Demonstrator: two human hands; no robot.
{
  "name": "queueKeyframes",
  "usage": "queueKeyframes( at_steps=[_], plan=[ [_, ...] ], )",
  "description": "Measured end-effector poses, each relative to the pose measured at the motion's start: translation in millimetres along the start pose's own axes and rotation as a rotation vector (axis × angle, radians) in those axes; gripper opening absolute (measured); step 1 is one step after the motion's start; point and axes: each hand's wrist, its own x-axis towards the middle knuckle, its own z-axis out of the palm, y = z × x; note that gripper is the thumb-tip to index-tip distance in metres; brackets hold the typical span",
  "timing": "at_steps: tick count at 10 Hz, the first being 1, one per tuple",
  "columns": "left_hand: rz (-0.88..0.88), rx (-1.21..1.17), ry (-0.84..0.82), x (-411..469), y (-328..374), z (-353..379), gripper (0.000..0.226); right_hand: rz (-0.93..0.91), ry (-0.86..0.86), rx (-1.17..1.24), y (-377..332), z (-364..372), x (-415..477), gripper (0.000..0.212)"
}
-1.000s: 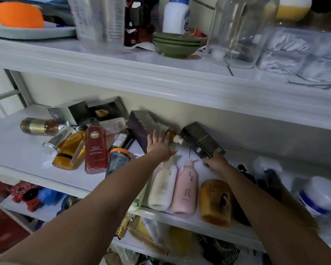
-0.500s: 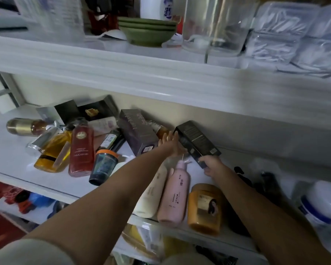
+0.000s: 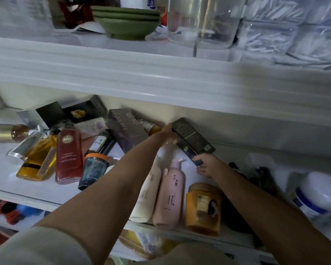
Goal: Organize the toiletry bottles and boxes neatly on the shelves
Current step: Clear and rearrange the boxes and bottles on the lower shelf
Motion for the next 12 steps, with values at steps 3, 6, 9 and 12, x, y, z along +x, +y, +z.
queueKeyframes(
  at_steps=[3,6,9,12],
  plan=[
    [-0.012,-0.043,0.045,-6.5,-3.4,10.9,0.038,0.077,0.082,-0.025,-1.2,6.6,-3.7,0.024],
    [-0.037,-0.169,0.097,9.8,-5.1,-1.8,0.037,0.100,0.116,-0.010,4.6,5.5,-20.4,0.007],
    [-0.074,-0.170,0.116,-12.0,-5.8,3.3,0.038,-0.085,0.212,-0.445,4.0,-6.1,-35.3,0.017],
    [0.070,-0.406,0.111,-48.0,-5.8,1.2,0.059,-0.285,0.314,-0.916,-15.4,-27.8,-63.3,0.030]
  ],
)
